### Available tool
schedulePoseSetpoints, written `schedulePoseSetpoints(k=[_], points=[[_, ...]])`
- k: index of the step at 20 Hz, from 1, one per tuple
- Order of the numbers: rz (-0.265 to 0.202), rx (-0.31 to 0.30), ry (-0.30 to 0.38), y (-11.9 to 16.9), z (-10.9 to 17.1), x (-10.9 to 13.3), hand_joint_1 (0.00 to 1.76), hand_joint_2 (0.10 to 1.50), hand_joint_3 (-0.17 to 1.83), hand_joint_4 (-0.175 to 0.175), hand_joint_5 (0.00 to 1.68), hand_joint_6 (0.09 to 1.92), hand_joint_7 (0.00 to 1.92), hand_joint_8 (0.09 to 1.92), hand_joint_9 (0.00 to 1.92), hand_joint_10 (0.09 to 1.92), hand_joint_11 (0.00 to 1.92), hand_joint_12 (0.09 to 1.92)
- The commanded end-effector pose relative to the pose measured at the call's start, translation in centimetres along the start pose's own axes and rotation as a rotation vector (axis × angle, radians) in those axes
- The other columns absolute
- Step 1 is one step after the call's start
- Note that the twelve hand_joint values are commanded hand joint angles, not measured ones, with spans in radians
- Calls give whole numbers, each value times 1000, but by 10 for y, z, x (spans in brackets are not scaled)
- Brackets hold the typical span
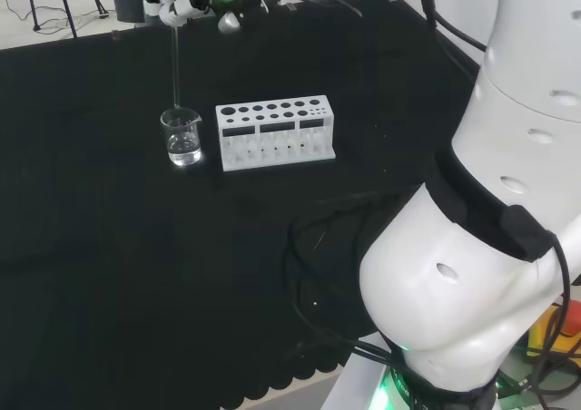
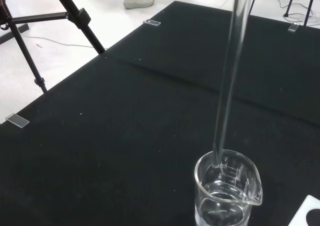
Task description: Stir in the beaker to the left of the white test tube rack with the glass rod.
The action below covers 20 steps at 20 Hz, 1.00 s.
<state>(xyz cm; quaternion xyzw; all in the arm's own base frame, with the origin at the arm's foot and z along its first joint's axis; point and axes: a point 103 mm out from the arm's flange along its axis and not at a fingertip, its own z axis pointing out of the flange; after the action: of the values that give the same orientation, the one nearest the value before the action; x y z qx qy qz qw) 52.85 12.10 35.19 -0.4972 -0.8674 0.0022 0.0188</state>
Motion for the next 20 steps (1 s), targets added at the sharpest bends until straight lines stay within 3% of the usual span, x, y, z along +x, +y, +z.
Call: schedulePoseSetpoints(k=[1,20], points=[[-12,8,10,11,12,-11,1396,1099,0,-175,985,611,863,1271,1110,1092,1532,743],[-7,58,22,36,56,-30,1396,1100,0,-175,982,616,862,1275,1109,1092,1528,748]])
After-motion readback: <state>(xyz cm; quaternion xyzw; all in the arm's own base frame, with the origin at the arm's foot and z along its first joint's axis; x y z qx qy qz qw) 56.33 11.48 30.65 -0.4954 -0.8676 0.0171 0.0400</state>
